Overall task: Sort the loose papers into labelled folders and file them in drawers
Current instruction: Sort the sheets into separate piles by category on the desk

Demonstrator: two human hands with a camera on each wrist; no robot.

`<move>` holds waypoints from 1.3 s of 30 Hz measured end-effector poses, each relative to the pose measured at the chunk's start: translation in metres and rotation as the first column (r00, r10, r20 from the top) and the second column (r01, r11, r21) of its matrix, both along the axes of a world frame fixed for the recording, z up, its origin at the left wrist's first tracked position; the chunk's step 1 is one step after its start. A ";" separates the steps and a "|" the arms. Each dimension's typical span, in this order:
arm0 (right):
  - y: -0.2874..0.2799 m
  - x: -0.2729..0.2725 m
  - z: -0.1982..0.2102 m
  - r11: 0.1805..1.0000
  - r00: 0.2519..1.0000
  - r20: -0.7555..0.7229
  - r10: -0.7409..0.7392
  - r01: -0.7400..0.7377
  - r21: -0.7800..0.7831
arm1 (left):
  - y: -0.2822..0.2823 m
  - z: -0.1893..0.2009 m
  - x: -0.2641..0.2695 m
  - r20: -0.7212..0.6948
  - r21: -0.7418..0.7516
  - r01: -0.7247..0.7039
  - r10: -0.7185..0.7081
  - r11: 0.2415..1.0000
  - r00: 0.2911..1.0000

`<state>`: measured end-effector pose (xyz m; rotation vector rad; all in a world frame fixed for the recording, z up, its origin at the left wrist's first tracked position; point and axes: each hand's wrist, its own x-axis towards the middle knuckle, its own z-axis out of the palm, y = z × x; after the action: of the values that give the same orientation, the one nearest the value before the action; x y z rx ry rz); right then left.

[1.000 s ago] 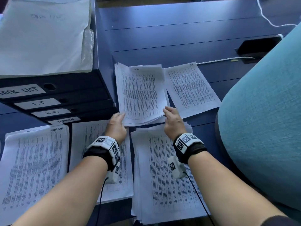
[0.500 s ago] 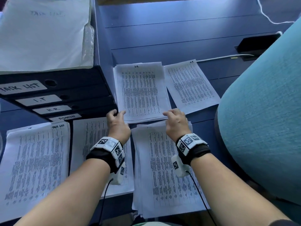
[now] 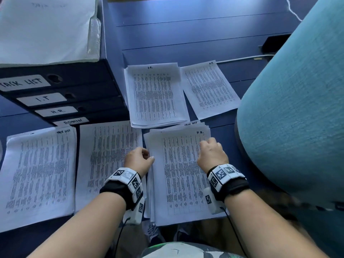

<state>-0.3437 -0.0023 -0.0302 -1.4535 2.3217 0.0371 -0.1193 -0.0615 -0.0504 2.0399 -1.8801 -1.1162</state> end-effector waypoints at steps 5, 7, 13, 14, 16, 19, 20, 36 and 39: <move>0.017 0.006 -0.012 0.999 0.997 0.065 0.043 -0.043 -0.014 | 0.012 -0.004 -0.001 0.005 -0.003 -0.055 0.055 0.998 0.998; 0.020 0.007 -0.017 0.996 0.993 0.082 0.081 -0.078 -0.048 | 0.014 -0.003 -0.001 0.014 -0.031 -0.066 0.066 0.997 0.998; 0.028 0.009 -0.022 0.981 0.978 0.096 0.187 -0.181 -0.069 | 0.021 -0.001 -0.003 0.001 -0.089 -0.085 0.085 0.992 0.996; 0.029 0.008 -0.022 0.980 0.975 0.112 0.190 -0.181 -0.083 | 0.022 -0.001 -0.004 -0.010 -0.084 -0.086 0.086 0.993 0.996; 0.030 0.004 -0.021 0.979 0.969 0.181 0.166 -0.140 -0.147 | 0.022 -0.001 -0.005 -0.088 -0.051 -0.129 0.124 0.990 0.988; 0.028 -0.003 -0.015 0.967 0.971 0.235 0.042 0.019 -0.253 | 0.020 -0.004 -0.001 -0.294 0.044 -0.234 0.236 0.971 0.926; 0.026 -0.007 -0.013 0.963 0.966 0.258 -0.017 0.086 -0.257 | 0.019 -0.003 0.002 -0.349 0.077 -0.252 0.263 0.965 0.900; 0.013 -0.027 -0.012 0.830 0.753 0.629 -0.192 0.467 -0.306 | 0.016 0.007 0.012 -0.614 0.147 -0.393 0.396 0.907 0.683; 0.013 -0.029 -0.016 0.803 0.761 0.627 -0.166 0.473 -0.362 | 0.014 0.006 0.018 -0.552 0.072 -0.414 0.382 0.908 0.741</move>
<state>-0.3724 0.0104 -0.0465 -1.0053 2.0909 -1.0452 -0.1017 -0.0472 -0.0443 1.7046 -1.1086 -1.3231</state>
